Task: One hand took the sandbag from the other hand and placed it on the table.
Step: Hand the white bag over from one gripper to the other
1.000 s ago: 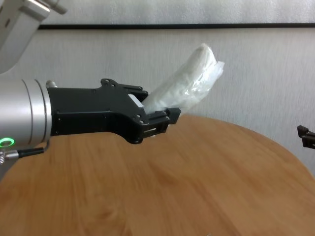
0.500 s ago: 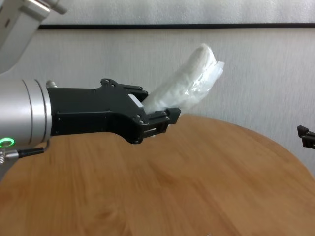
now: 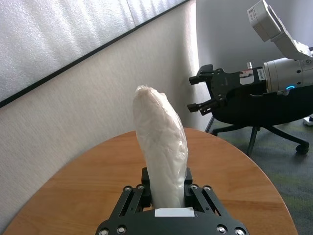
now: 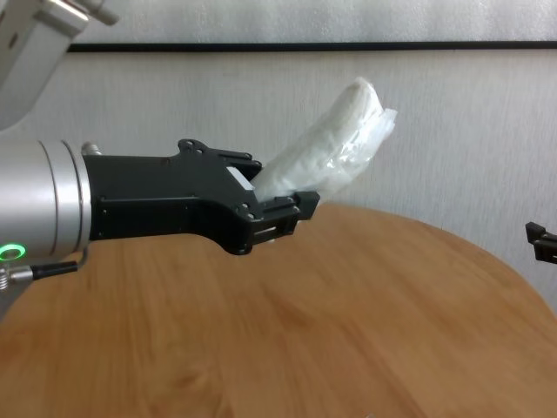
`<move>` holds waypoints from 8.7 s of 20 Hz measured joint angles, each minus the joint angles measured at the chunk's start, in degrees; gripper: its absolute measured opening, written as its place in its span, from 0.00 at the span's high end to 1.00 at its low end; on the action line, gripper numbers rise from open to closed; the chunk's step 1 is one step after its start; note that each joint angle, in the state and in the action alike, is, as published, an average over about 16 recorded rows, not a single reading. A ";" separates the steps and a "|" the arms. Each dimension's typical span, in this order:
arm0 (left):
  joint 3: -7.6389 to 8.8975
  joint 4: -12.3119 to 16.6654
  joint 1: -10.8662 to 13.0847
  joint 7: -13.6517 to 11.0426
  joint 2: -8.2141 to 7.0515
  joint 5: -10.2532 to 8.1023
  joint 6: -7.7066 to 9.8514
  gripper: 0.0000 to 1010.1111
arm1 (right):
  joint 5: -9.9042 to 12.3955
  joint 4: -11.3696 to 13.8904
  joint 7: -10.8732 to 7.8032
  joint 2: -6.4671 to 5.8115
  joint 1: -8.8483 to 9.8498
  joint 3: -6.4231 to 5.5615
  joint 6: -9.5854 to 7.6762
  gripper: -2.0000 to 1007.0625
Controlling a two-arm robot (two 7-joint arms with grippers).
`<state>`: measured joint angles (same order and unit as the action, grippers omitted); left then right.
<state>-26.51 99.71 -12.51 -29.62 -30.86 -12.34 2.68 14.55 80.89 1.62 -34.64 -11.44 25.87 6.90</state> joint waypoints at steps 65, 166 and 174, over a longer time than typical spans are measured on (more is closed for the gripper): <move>0.00 0.00 0.00 0.00 0.00 0.00 0.00 0.63 | 29.72 12.97 -22.47 -1.95 6.47 -14.08 -14.57 0.01; 0.00 0.00 0.00 0.00 0.00 0.00 0.00 0.63 | 56.10 21.40 -8.08 0.03 -6.39 3.29 -33.77 0.01; 0.00 0.00 0.00 0.00 0.00 0.00 0.00 0.63 | 56.22 20.63 -7.40 0.21 -7.71 4.70 -33.04 0.01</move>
<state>-26.51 99.70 -12.50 -29.62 -30.86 -12.34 2.68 70.78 101.52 -5.78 -34.43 -19.14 30.56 -26.14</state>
